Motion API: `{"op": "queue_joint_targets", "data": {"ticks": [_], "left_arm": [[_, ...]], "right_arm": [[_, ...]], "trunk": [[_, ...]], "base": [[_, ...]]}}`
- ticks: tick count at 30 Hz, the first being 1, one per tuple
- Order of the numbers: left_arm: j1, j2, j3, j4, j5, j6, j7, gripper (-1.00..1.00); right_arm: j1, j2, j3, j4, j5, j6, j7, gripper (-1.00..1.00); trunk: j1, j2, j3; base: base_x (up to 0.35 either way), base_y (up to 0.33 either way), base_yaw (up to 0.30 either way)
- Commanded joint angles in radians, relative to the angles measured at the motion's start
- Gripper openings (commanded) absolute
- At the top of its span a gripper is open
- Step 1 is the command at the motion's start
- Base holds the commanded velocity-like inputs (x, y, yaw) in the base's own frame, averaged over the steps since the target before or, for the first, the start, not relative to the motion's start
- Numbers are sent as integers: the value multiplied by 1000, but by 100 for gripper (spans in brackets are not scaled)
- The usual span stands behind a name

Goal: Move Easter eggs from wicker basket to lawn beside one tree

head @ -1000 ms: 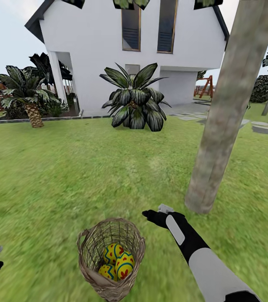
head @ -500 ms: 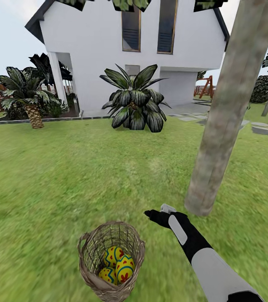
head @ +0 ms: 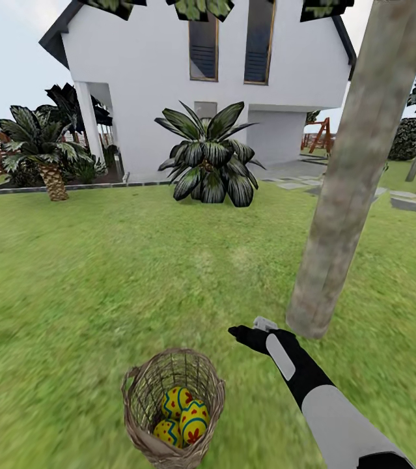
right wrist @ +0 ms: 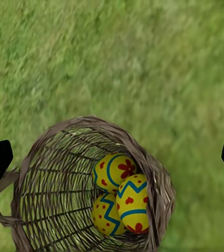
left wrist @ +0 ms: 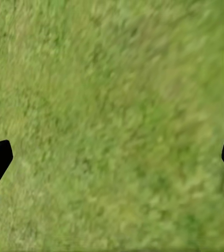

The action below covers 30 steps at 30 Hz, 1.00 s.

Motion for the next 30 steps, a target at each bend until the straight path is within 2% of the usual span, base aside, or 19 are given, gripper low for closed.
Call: {"op": "queue_joint_targets", "data": {"ticks": [1, 5, 9, 11, 12, 13, 14, 15, 18, 19, 22, 24, 26, 27, 30], "left_arm": [[-1, -1, 1, -3, -9, 4, -12, 100], [-2, -2, 1, -9, -5, 4, -35, 100], [-2, -4, 4, -14, 5, 4, -85, 100], [-2, -21, 6, -16, 8, 4, -99, 100], [-3, -35, 6, -17, 9, 4, -101, 100], [-3, -80, 6, -17, 9, -2, -102, 100], [-3, -111, 5, -18, 7, -22, -101, 100], [-5, -169, 4, -20, 3, -57, -97, 100], [-19, -230, 3, -20, 1, -91, -83, 100], [-31, -255, 3, -20, 3, -106, -73, 100], [-44, -284, 4, -22, 7, -137, -60, 100], [-48, -296, 5, -23, 8, -155, -55, 100], [-51, -321, 5, -23, 7, -174, -51, 100], [-53, -351, 4, -27, 4, -185, -38, 100], [-53, -364, 3, -32, 4, -190, -7, 100]], "right_arm": [[0, 0, 2, -1, -6, 3, -5, 100], [0, 0, 1, -1, -6, 3, -5, 100], [0, -1, 1, -2, -6, 4, -5, 100], [0, -3, 0, -2, -6, 4, -5, 100], [0, -4, 0, -2, -6, 4, -5, 100], [0, -5, 0, -1, -6, 5, -5, 100], [0, -6, 1, -1, -5, 5, -6, 100], [0, -7, 1, -1, -4, 6, -7, 100], [0, -18, 2, 0, -3, 6, -8, 100], [1, -34, 2, -1, -4, 7, -8, 100], [1, -61, 3, 0, -4, 8, -8, 100], [3, -70, 3, 0, -2, 8, -8, 100], [12, -79, 4, 0, 3, 9, -8, 100], [21, -85, 6, 0, 8, 8, -9, 100], [25, -88, 7, 1, 10, 8, -10, 100]], "trunk": [[-4, 7, 2], [-19, 35, 15], [-35, 63, 30], [-42, 77, 38], [-46, 84, 42], [-50, 91, 46], [-54, 98, 50], [-58, 105, 54], [-69, 126, 66], [-73, 133, 70], [-85, 154, 82], [-92, 168, 89], [-100, 182, 96], [-104, 189, 99], [-115, 210, 109]], "base": [[0, 0, 0], [0, 0, -21], [0, 0, -170], [0, 0, -225], [0, 0, -235], [0, 0, -245], [0, 0, -248], [0, 0, -253], [0, 0, -258], [0, 0, -264], [0, 0, -266], [0, 0, -233], [0, 0, -125], [0, 0, -46], [0, 0, -26]]}}
